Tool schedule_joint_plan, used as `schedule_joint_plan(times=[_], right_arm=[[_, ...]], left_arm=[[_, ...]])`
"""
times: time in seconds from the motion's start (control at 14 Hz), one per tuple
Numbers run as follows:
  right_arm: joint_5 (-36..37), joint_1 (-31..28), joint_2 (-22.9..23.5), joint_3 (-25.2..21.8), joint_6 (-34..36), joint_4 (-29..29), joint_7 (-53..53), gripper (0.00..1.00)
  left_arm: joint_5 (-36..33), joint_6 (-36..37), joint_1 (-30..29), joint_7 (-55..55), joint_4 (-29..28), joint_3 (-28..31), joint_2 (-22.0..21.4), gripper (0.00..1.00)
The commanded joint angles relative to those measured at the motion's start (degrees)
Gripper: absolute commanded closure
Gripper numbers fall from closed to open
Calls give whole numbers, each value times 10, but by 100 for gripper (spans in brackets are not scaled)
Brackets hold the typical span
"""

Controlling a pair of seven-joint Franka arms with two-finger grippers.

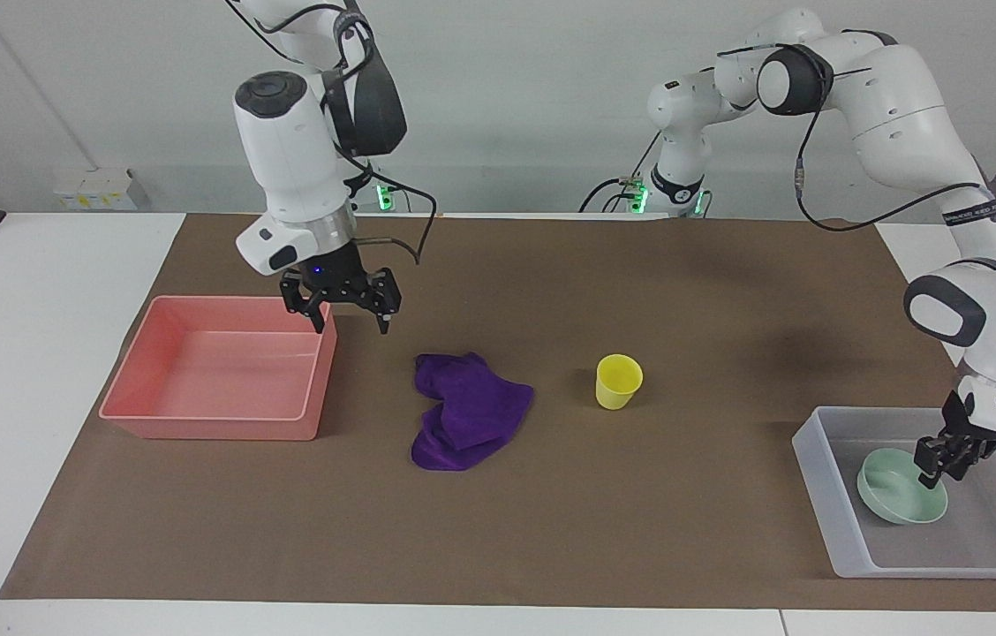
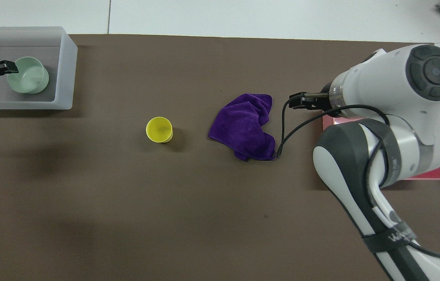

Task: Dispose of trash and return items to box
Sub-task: 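Release the bowl with the left gripper while the right gripper reaches the cloth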

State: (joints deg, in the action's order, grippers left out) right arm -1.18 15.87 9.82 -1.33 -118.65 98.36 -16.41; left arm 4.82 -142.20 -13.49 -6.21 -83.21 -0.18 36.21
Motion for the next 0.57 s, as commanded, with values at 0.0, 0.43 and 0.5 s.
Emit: schedule_joint_plan(times=[0.0, 0.43, 0.5], right_arm=[[-12, 28, 47, -1, -53, -1, -12, 0], [-8, 71, 120, 0, -195, 52, -5, 0], [-7, 75, 140, 1, -212, 51, -6, 0]], left_arm=[[-2, 15, 7, -18, 10, 3, -13, 12], [0, 167, 50, -14, 3, 1, -122, 0], [0, 191, 61, -14, -1, 1, -137, 0]])
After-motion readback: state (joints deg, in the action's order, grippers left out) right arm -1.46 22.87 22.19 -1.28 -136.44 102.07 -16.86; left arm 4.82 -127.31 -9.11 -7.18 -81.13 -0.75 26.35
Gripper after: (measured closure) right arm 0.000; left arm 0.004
